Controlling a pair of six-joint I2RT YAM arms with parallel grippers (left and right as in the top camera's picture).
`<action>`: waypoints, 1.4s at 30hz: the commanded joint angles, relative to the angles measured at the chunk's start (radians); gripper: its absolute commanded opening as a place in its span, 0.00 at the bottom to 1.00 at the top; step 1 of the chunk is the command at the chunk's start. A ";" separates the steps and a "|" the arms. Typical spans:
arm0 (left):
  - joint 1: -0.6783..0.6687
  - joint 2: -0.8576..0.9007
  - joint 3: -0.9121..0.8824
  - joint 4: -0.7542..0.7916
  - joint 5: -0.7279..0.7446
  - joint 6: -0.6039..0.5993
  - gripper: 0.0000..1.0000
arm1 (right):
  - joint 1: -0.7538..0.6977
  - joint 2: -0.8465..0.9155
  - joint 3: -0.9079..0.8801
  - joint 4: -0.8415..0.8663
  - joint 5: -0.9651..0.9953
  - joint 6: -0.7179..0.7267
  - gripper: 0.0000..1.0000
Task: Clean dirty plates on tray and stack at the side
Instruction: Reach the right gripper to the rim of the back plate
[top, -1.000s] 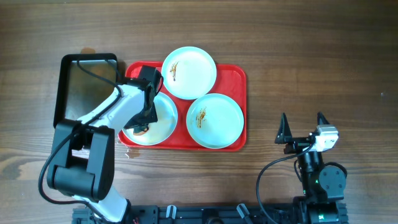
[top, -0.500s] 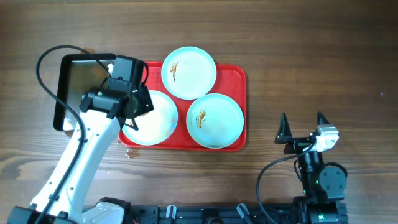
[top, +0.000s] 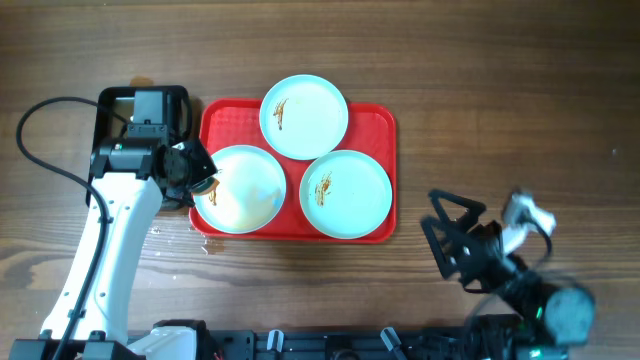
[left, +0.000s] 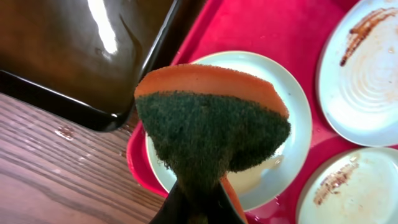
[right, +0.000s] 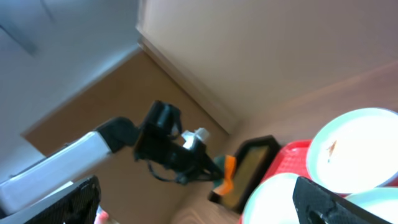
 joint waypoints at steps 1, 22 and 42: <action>0.006 0.006 0.001 0.004 0.082 0.035 0.04 | 0.002 0.371 0.335 -0.335 -0.187 -0.508 1.00; 0.006 0.006 0.001 -0.045 0.025 0.035 0.04 | 0.672 1.826 1.231 -0.725 0.411 -0.614 0.49; 0.006 0.006 0.001 -0.061 0.025 0.035 0.04 | 0.782 1.984 1.226 -0.706 0.698 -0.587 0.20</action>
